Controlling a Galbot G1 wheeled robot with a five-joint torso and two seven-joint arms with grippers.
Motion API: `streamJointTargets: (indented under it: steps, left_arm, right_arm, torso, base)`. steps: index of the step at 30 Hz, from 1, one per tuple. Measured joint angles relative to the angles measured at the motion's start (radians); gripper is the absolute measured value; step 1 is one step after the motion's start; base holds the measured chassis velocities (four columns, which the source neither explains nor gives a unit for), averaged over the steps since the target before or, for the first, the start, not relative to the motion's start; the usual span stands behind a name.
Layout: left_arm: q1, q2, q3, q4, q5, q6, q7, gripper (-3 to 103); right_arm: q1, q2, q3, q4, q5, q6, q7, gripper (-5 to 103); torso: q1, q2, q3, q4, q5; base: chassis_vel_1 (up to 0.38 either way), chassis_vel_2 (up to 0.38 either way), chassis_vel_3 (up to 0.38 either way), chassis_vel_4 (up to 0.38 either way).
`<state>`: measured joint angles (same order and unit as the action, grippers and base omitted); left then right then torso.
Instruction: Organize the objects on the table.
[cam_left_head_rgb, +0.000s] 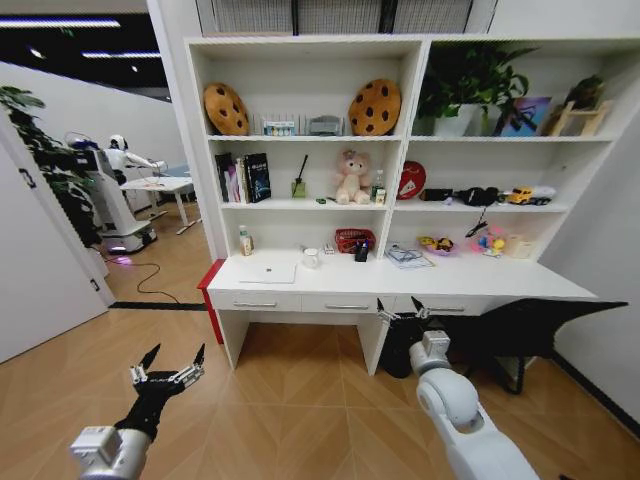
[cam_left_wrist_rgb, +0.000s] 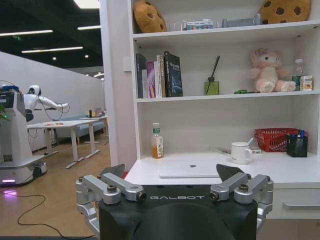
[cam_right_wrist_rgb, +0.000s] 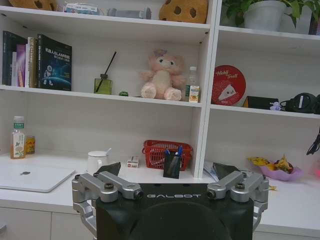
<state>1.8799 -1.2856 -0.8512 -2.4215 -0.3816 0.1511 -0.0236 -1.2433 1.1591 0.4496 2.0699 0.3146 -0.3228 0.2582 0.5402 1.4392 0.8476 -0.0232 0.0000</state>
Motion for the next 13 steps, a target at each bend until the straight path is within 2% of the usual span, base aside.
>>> streamJointTargets:
  steps: [13]
  left_arm:
    - [0.0,0.0,0.0,0.0,0.0,0.0,0.0,100]
  right_arm:
    - [0.0,0.0,0.0,0.0,0.001,-0.001,0.0,100]
  torso:
    - [0.0,0.0,0.0,0.0,0.0]
  base:
    - [0.0,0.0,0.0,0.0]
